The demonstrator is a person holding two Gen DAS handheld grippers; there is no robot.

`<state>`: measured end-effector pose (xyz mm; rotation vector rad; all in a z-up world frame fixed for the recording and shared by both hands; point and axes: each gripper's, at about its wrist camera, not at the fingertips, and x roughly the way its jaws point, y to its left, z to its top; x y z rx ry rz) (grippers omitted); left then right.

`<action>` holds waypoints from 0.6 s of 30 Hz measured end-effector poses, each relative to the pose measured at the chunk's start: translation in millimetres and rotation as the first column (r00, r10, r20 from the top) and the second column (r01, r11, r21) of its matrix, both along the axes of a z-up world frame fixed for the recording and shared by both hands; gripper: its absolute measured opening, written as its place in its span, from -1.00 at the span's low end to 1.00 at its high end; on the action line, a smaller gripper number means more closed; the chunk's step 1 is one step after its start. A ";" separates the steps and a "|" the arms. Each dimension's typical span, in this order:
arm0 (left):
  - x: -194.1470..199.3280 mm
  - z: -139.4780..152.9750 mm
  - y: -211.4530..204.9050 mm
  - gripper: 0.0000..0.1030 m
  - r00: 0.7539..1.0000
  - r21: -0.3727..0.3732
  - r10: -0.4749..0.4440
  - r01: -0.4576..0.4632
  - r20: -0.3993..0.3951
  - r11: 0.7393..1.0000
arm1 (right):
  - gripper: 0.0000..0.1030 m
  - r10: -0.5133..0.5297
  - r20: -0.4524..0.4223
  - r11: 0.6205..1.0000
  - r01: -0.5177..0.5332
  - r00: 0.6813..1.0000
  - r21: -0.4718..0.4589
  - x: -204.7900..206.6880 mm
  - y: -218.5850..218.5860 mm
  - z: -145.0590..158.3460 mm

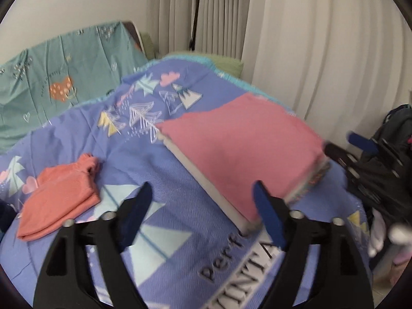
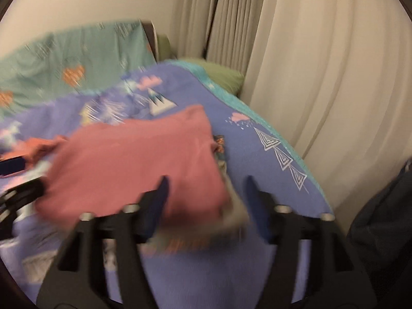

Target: Fold small clothes

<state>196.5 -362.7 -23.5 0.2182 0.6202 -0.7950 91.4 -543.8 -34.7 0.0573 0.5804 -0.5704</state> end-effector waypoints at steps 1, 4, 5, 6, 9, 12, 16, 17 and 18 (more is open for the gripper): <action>-9.7 6.7 8.6 0.78 1.000 -0.016 0.013 -0.013 0.021 1.000 | 0.44 0.007 0.036 1.000 -0.007 0.999 0.009 -21.6 10.3 7.2; -35.4 26.6 31.5 0.97 0.997 -0.065 0.045 -0.040 0.063 0.997 | 0.79 -0.027 0.152 0.999 0.023 0.988 0.026 -76.6 37.3 26.4; -48.2 35.8 41.7 0.97 0.996 -0.093 0.044 -0.037 0.077 0.995 | 0.88 -0.061 0.189 0.998 0.056 0.980 0.029 -91.6 44.0 32.0; -54.4 40.3 47.1 0.97 0.995 -0.106 0.041 -0.032 0.085 0.994 | 0.92 -0.099 0.228 0.995 0.093 0.969 0.036 -106.4 50.1 37.3; -85.6 60.8 67.6 0.97 0.990 -0.133 0.058 -0.041 0.131 0.990 | 0.94 -0.143 0.319 0.989 0.124 0.937 0.077 -144.6 65.9 56.6; -106.5 73.1 81.3 0.97 0.988 -0.148 0.056 -0.034 0.144 0.988 | 0.94 -0.065 0.287 0.997 0.048 0.956 0.064 -159.0 83.4 78.8; -135.0 87.7 98.8 0.97 0.984 -0.144 0.099 -0.077 0.148 0.987 | 0.96 -0.012 0.304 1.000 0.015 0.952 -0.005 -176.1 113.2 99.4; -142.0 90.8 101.8 0.97 0.981 -0.134 0.113 -0.092 0.155 0.987 | 0.96 -0.005 0.310 1.000 0.010 0.951 -0.015 -180.3 119.1 102.9; -146.4 92.8 103.9 0.97 0.980 -0.125 0.121 -0.101 0.160 0.987 | 0.96 0.001 0.314 1.000 0.006 0.949 -0.020 -184.2 124.4 105.3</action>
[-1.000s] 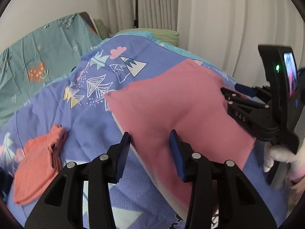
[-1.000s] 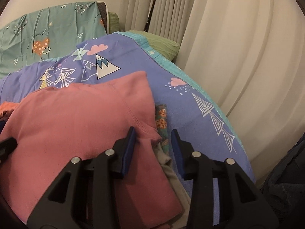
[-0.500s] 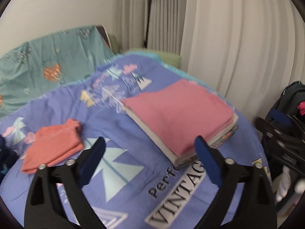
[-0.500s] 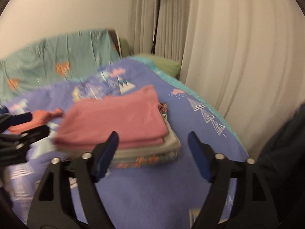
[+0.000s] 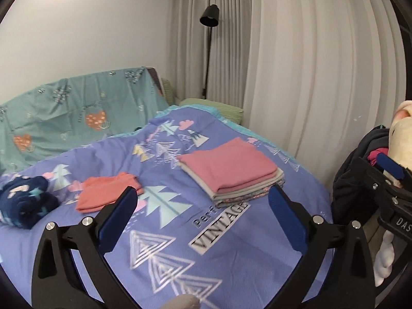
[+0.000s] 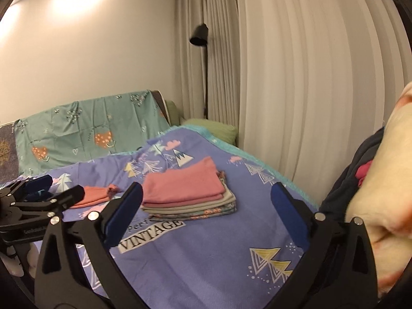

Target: Fold small clothes

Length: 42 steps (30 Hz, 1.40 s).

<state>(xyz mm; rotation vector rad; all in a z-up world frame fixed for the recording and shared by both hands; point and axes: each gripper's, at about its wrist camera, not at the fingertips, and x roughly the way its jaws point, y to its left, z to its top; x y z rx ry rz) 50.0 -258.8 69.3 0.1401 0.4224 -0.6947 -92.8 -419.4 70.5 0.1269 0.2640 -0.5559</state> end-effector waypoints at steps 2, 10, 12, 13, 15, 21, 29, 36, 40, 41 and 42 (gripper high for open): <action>-12.0 4.6 7.0 0.97 1.000 0.017 0.014 -0.014 0.007 1.000 | 0.96 0.014 -0.003 1.000 -0.014 1.000 0.013 -6.9 7.7 3.6; -48.3 6.3 32.5 0.97 0.998 0.042 0.056 -0.057 0.020 0.997 | 0.96 -0.001 -0.039 0.999 0.003 0.999 0.036 -32.2 26.9 5.8; -54.3 4.7 36.6 0.97 0.999 0.051 0.050 -0.051 0.022 0.997 | 0.96 -0.001 -0.052 0.999 0.003 0.999 0.039 -37.3 34.1 5.0; -58.1 3.0 39.6 0.97 0.998 0.062 0.051 -0.053 0.025 0.997 | 0.96 -0.003 -0.063 0.999 0.006 0.998 0.045 -38.7 37.2 4.1; -62.6 0.2 45.2 0.97 0.998 0.077 0.061 -0.063 0.030 0.995 | 0.96 0.000 -0.081 0.998 0.005 0.997 0.065 -40.6 42.2 2.5; -67.6 -2.8 65.7 0.97 0.999 0.065 0.053 -0.054 0.009 0.996 | 0.96 -0.001 -0.117 0.996 0.012 0.993 0.093 -42.4 57.2 0.8; -69.3 -11.3 77.1 0.97 0.999 0.072 0.033 -0.032 -0.008 0.997 | 0.96 -0.015 -0.150 0.995 0.030 0.989 0.098 -37.8 73.1 -3.7; -66.6 -15.1 81.7 0.97 1.000 0.072 0.028 -0.028 -0.011 0.997 | 0.96 -0.020 -0.175 0.994 0.039 0.984 0.101 -30.7 76.0 -5.6; -63.8 -16.7 82.2 0.97 0.999 0.074 0.030 -0.029 -0.018 0.997 | 0.96 -0.017 -0.178 0.994 0.036 0.984 0.104 -27.0 76.8 -5.0; -63.1 -17.0 82.1 0.97 0.999 0.074 0.030 -0.029 -0.019 0.997 | 0.96 -0.017 -0.180 0.994 0.036 0.984 0.104 -26.2 77.0 -5.1; -63.0 -17.4 82.3 0.97 0.999 0.075 0.030 -0.028 -0.021 0.997 | 0.96 -0.016 -0.181 0.994 0.035 0.983 0.104 -26.0 76.9 -5.1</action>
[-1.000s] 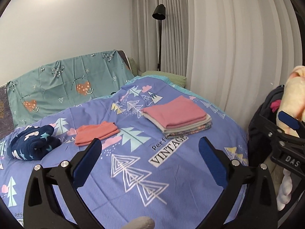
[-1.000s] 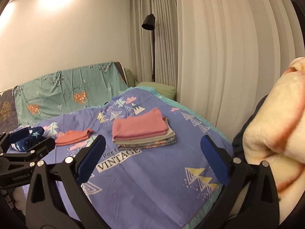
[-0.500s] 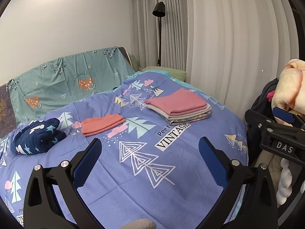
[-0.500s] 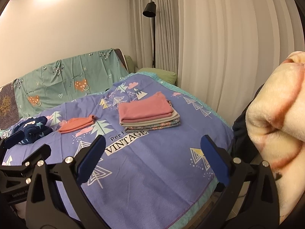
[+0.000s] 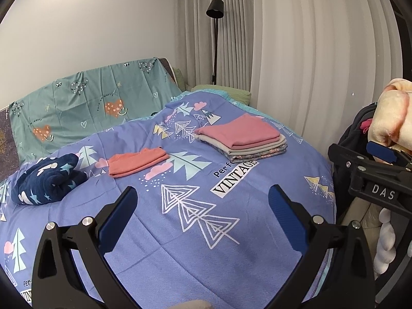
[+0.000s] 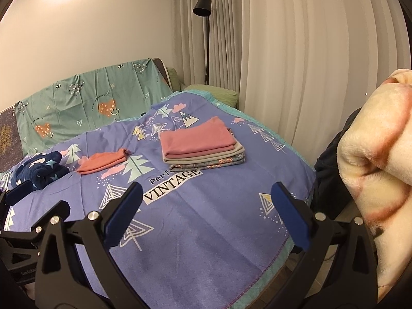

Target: Fold small clothes

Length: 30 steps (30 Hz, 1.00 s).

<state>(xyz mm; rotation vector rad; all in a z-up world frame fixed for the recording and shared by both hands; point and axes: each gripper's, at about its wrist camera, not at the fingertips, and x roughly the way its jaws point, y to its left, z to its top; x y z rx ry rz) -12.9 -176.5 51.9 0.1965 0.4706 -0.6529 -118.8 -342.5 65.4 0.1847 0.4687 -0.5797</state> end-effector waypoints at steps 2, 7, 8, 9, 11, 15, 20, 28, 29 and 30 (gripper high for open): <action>0.6 -0.6 -0.5 0.97 1.000 0.001 -0.004 0.004 -0.003 1.000 | 0.96 0.001 -0.002 1.000 -0.001 1.000 0.000 1.8 -0.2 -0.2; 1.4 -1.9 -1.4 0.97 1.000 0.005 -0.012 0.013 -0.009 1.000 | 0.96 -0.004 -0.011 1.000 0.004 1.000 0.009 4.8 -3.0 -3.8; 2.0 -2.1 -2.2 0.97 1.000 0.007 -0.013 0.013 -0.010 1.000 | 0.96 -0.005 -0.014 1.000 0.006 1.000 0.013 5.3 -3.8 -4.8; 2.4 -2.8 -3.0 0.97 1.000 0.010 -0.013 0.013 -0.011 1.000 | 0.96 -0.006 -0.016 1.000 0.006 1.000 0.014 5.6 -4.2 -5.5; 3.0 -3.8 -3.0 0.97 1.000 0.012 -0.014 0.014 -0.015 1.000 | 0.96 -0.006 -0.021 1.000 0.007 1.000 0.017 6.6 -5.6 -7.5; 2.4 -4.3 -5.2 0.97 1.000 0.018 -0.020 0.021 -0.018 1.000 | 0.96 -0.007 -0.027 1.000 0.007 1.000 0.021 8.5 -8.9 -9.7; 0.7 -5.5 -8.8 0.97 0.999 0.027 -0.036 0.037 -0.020 0.999 | 0.96 -0.009 -0.030 1.000 0.010 1.000 0.027 9.4 -12.1 -12.1; -1.6 -8.2 -14.4 0.97 0.999 0.041 -0.046 0.047 -0.029 0.998 | 0.96 -0.016 -0.036 0.999 0.017 0.999 0.041 7.6 -19.6 -17.2; -1.9 -8.3 -14.7 0.97 0.999 0.043 -0.045 0.046 -0.029 0.998 | 0.96 -0.016 -0.036 0.999 0.018 0.999 0.042 7.2 -20.4 -17.8; -1.8 -8.4 -14.6 0.97 0.999 0.043 -0.045 0.046 -0.028 0.998 | 0.96 -0.017 -0.036 0.999 0.019 0.999 0.044 6.5 -21.0 -18.5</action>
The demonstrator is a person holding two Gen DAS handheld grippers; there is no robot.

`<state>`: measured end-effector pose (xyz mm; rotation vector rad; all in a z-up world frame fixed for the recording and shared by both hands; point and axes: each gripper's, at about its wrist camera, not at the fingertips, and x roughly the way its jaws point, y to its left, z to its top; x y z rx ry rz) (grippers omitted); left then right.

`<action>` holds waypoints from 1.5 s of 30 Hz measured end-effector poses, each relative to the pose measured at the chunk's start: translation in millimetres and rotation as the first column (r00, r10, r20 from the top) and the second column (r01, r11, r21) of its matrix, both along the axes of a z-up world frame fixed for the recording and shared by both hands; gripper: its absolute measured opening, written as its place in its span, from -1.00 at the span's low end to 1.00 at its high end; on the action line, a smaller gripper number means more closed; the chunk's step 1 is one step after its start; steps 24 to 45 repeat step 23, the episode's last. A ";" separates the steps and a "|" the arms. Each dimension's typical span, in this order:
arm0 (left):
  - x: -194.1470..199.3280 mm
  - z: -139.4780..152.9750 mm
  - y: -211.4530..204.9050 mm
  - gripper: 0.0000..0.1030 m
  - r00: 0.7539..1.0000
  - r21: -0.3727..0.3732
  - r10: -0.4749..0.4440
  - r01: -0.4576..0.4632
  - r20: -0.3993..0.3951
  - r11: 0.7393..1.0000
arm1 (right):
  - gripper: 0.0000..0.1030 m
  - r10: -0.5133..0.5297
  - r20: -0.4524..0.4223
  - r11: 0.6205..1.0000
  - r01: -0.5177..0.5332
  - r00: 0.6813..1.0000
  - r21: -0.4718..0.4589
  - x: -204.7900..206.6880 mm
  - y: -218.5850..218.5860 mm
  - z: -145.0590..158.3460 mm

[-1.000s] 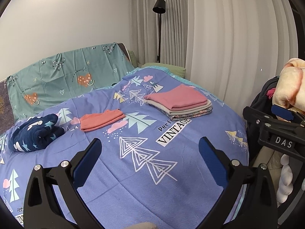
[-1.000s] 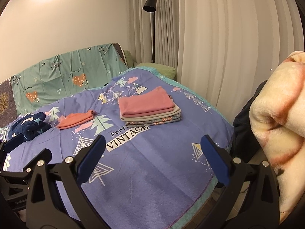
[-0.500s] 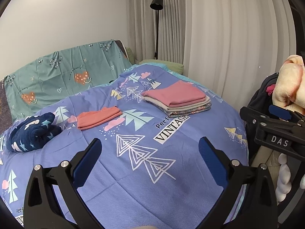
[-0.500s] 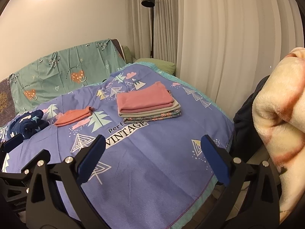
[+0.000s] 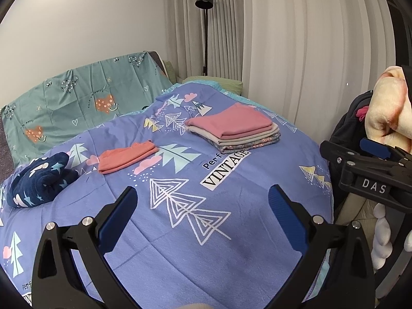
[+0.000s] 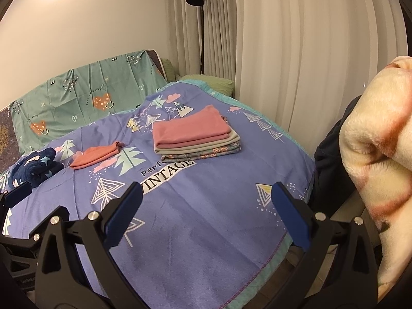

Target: Fold small clothes

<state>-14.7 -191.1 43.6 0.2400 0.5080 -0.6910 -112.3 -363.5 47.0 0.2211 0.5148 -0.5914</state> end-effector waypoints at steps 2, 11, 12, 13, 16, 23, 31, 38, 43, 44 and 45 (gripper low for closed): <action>-0.2 -0.2 0.0 0.97 1.000 0.001 -0.001 0.001 -0.001 1.000 | 0.96 0.000 0.001 1.000 0.000 1.000 0.003 -1.1 -1.1 -0.6; -1.1 -0.7 -1.1 0.97 1.000 0.003 -0.001 0.001 0.001 1.000 | 0.96 -0.004 0.006 1.000 0.004 1.000 0.005 -5.8 -4.5 -1.1; -1.1 -0.7 -1.1 0.97 1.000 0.003 -0.001 0.001 0.001 1.000 | 0.96 -0.004 0.006 1.000 0.004 1.000 0.005 -5.9 -4.8 -1.4; -1.8 -1.1 -1.4 0.97 1.000 0.004 -0.002 0.002 0.001 1.000 | 0.96 -0.004 0.006 1.000 0.004 1.000 0.007 -6.3 -5.3 -1.7; -3.2 -2.1 -1.6 0.97 1.000 0.007 -0.003 0.003 0.002 1.000 | 0.96 -0.005 0.006 1.000 0.005 1.000 0.007 -6.3 -5.5 -1.8; -4.7 -4.4 -2.3 0.97 1.000 0.011 -0.001 0.001 -0.002 1.000 | 0.96 -0.005 0.004 1.000 0.005 1.000 0.011 -7.4 -7.2 -3.0; -4.7 -4.4 -2.3 0.97 1.000 0.011 -0.001 0.001 -0.002 1.000 | 0.96 -0.005 0.004 1.000 0.005 1.000 0.011 -7.4 -7.2 -3.0; -4.7 -4.4 -2.3 0.97 1.000 0.011 -0.001 0.001 -0.002 1.000 | 0.96 -0.005 0.004 1.000 0.005 1.000 0.011 -7.4 -7.2 -3.0; -4.7 -4.4 -2.3 0.97 1.000 0.011 -0.001 0.001 -0.002 1.000 | 0.96 -0.005 0.004 1.000 0.005 1.000 0.011 -7.4 -7.2 -3.0; -4.7 -4.4 -2.3 0.97 1.000 0.011 -0.001 0.001 -0.002 1.000 | 0.96 -0.005 0.004 1.000 0.005 1.000 0.011 -7.4 -7.2 -3.0; -4.7 -4.4 -2.3 0.97 1.000 0.011 -0.001 0.001 -0.002 1.000 | 0.96 -0.005 0.004 1.000 0.005 1.000 0.011 -7.4 -7.2 -3.0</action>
